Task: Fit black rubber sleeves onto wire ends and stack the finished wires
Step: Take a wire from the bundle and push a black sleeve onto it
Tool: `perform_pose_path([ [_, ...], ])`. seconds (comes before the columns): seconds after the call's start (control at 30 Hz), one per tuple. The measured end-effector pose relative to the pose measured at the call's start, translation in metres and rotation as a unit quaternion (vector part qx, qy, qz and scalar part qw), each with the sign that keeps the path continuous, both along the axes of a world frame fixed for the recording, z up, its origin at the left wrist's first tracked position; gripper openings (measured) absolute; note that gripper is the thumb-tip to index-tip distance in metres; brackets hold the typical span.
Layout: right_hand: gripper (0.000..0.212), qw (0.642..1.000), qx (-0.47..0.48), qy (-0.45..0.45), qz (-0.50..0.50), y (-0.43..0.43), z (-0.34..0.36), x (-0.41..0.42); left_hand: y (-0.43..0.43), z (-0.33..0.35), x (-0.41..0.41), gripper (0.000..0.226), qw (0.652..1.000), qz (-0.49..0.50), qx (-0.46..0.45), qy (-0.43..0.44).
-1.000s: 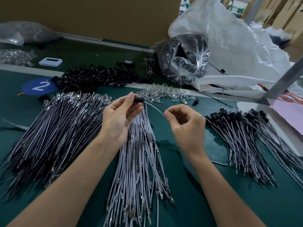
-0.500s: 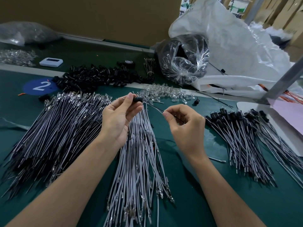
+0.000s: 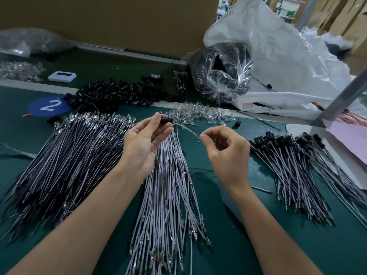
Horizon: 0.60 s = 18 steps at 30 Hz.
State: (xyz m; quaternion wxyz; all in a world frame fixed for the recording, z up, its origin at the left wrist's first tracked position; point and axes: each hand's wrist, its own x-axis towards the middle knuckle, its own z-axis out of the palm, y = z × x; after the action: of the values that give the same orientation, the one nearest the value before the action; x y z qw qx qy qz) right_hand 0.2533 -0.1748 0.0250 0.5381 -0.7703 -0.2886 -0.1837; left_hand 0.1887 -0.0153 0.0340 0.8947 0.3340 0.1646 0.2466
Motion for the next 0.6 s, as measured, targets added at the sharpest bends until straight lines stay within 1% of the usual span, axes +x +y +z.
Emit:
perform_pose_path([
  [0.17, 0.007, 1.0, -0.02, -0.006, 0.004, 0.0012, -0.0007, -0.0003, -0.0024, -0.0004, 0.0003, 0.02, 0.999, -0.013, 0.03, 0.006],
  [0.3, 0.006, 1.0, -0.007, 0.003, 0.002, 0.0009, 0.0002, -0.0005, -0.0034, 0.0001, -0.0004, 0.019, 0.998, -0.028, 0.051, 0.009],
  [0.47, 0.005, 1.0, 0.012, 0.024, 0.009, 0.001, 0.0016, -0.0017, -0.0046, 0.0008, -0.001, 0.018, 0.999, -0.035, 0.038, 0.014],
  [0.6, 0.006, 0.999, 0.012, 0.031, 0.008, 0.0008, 0.0019, -0.0015, -0.005, 0.0021, -0.0013, 0.02, 0.998, -0.04, 0.048, 0.002],
])
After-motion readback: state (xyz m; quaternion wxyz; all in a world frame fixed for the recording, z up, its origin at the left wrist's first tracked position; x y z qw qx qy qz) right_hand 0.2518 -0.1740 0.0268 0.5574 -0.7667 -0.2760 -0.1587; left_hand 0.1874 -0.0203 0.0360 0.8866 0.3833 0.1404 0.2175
